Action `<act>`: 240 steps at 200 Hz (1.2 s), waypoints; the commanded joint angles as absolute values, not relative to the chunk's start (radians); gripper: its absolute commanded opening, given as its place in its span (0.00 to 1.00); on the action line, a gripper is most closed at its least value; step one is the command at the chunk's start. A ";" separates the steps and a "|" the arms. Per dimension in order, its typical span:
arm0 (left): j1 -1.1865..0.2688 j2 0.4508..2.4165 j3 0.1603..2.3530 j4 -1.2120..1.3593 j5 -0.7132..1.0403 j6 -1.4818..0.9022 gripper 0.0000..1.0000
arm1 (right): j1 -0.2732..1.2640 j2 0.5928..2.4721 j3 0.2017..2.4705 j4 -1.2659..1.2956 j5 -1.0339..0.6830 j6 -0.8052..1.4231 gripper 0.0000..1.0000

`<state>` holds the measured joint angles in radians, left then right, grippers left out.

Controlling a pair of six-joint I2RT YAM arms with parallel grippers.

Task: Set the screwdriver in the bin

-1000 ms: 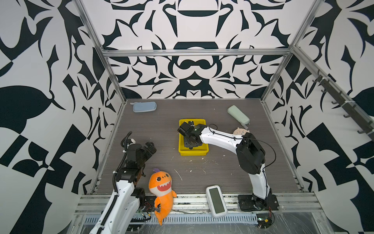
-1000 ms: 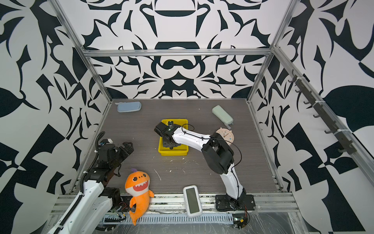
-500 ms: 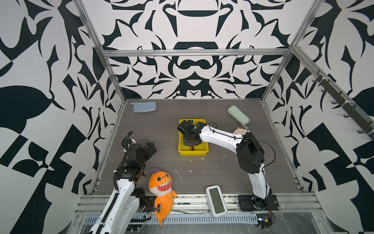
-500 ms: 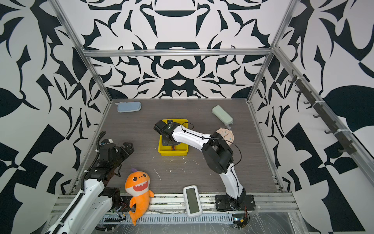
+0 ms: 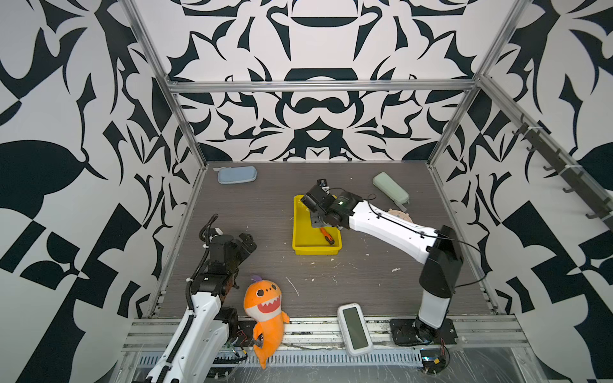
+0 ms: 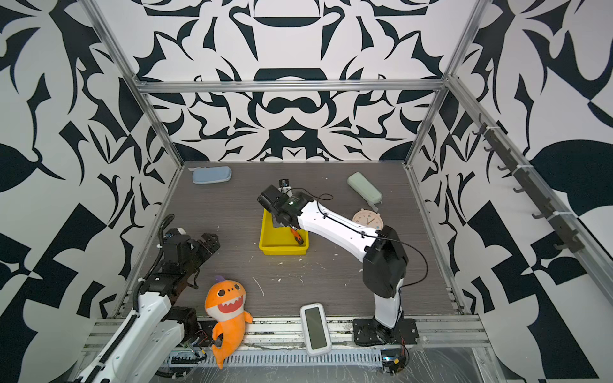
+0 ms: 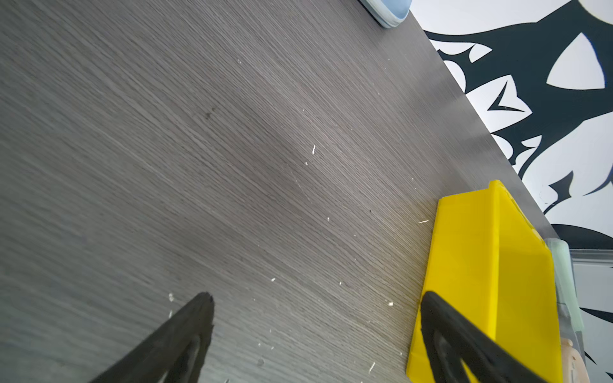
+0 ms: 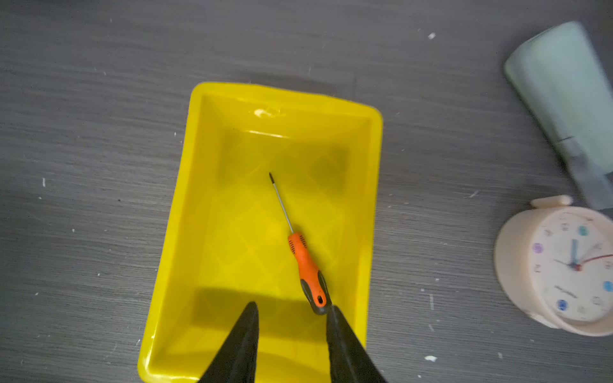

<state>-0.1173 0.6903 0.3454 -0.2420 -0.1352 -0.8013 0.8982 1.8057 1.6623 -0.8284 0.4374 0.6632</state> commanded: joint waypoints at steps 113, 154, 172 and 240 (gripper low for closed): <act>-0.116 0.867 0.377 -0.209 -0.128 -0.817 1.00 | 0.894 1.156 0.879 -0.172 0.461 0.246 1.00; -0.117 0.891 0.388 -0.216 -0.106 -0.813 1.00 | 0.894 1.003 0.610 0.163 0.543 0.072 1.00; -0.117 0.876 0.393 -0.227 -0.101 -0.802 1.00 | 0.894 0.974 0.567 0.197 0.662 -0.005 1.00; -0.117 0.802 0.356 -0.224 -0.112 -0.820 1.00 | 0.696 0.997 0.245 0.729 0.705 -0.339 1.00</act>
